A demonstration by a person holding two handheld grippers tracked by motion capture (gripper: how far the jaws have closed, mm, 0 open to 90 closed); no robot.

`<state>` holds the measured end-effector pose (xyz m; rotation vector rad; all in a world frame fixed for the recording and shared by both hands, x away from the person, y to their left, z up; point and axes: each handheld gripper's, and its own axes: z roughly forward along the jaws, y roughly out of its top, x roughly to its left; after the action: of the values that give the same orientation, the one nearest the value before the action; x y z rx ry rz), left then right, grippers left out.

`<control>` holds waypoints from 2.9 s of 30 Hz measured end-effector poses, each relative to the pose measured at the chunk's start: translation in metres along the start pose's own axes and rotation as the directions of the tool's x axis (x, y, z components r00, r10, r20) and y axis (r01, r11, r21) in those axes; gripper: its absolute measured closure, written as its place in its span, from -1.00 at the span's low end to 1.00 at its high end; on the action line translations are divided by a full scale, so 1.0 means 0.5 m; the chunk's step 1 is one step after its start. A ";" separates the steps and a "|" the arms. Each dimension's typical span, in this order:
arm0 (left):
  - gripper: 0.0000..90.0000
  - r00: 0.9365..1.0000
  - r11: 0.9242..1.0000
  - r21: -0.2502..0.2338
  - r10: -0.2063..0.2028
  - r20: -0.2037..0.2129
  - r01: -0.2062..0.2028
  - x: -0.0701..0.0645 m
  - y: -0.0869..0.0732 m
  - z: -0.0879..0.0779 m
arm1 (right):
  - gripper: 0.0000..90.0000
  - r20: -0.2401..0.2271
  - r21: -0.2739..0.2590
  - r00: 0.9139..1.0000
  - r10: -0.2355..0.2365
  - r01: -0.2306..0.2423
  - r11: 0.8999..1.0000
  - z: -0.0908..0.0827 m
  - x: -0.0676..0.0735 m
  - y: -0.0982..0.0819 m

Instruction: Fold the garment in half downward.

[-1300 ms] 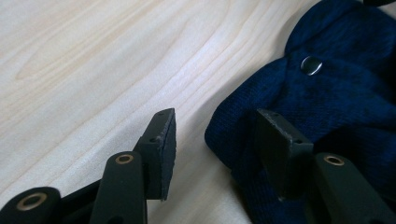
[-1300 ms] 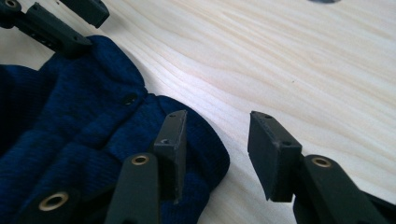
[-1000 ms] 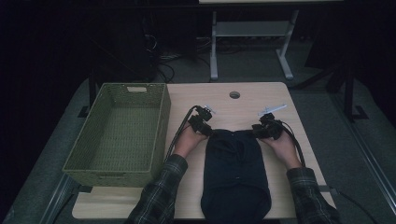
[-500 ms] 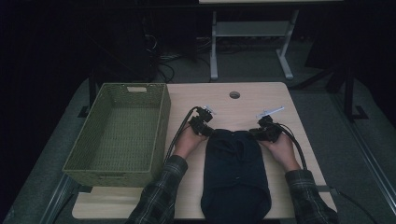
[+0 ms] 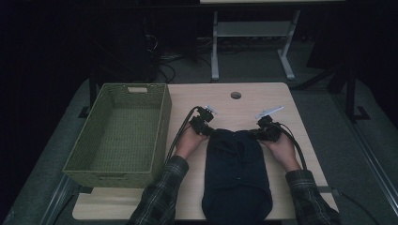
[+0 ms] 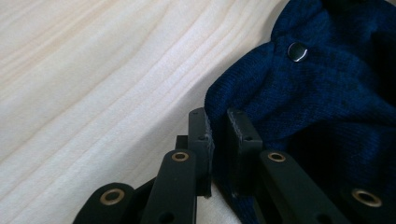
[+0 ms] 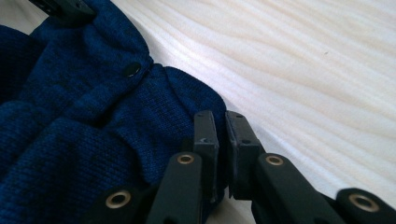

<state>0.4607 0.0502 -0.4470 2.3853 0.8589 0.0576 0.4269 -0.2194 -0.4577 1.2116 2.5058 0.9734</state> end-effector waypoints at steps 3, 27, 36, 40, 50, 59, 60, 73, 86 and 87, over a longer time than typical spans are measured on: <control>0.81 1.000 0.999 -0.032 -0.019 -0.002 0.019 -0.001 0.005 -0.013 | 0.87 0.004 -0.022 1.000 0.003 -0.003 1.000 -0.009 -0.003 0.006; 0.81 0.991 0.980 -0.182 0.055 -0.120 -0.076 -0.016 0.089 -0.179 | 0.87 0.087 -0.186 0.994 -0.065 0.080 0.979 -0.132 0.014 0.123; 0.81 0.982 0.961 -0.253 0.067 -0.179 -0.111 -0.024 0.120 -0.238 | 0.87 0.147 -0.235 0.984 -0.102 0.135 0.963 -0.180 0.026 0.174; 0.80 0.978 0.956 -0.265 0.075 -0.194 -0.126 -0.032 0.127 -0.253 | 0.87 0.166 -0.255 0.981 -0.097 0.137 0.957 -0.194 0.030 0.186; 0.79 0.982 0.947 -0.291 0.089 -0.164 -0.134 -0.065 0.089 -0.258 | 0.85 0.137 -0.290 0.986 -0.091 0.128 0.948 -0.205 0.052 0.150; 0.77 0.985 0.945 -0.295 0.106 -0.138 -0.143 -0.095 0.042 -0.255 | 0.83 0.113 -0.298 0.989 -0.101 0.130 0.946 -0.207 0.078 0.106; 0.77 0.985 0.944 -0.295 0.110 -0.135 -0.146 -0.096 0.036 -0.253 | 0.83 0.114 -0.297 0.988 -0.108 0.138 0.945 -0.205 0.080 0.100; 0.75 0.987 0.947 -0.289 0.113 -0.116 -0.142 -0.111 -0.009 -0.239 | 0.80 0.082 -0.298 0.990 -0.112 0.132 0.946 -0.198 0.107 0.054; 0.72 0.993 0.954 -0.277 0.109 -0.040 -0.116 -0.130 -0.057 -0.229 | 0.77 0.029 -0.287 0.993 -0.115 0.119 0.951 -0.198 0.131 0.006; 0.72 0.993 0.954 -0.276 0.111 -0.038 -0.117 -0.131 -0.060 -0.228 | 0.76 0.020 -0.283 0.993 -0.115 0.116 0.952 -0.198 0.131 0.003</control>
<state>0.3658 0.0892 -0.3598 2.1700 0.6726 0.2352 0.3427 -0.2163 -0.3740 0.9679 2.3019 1.2457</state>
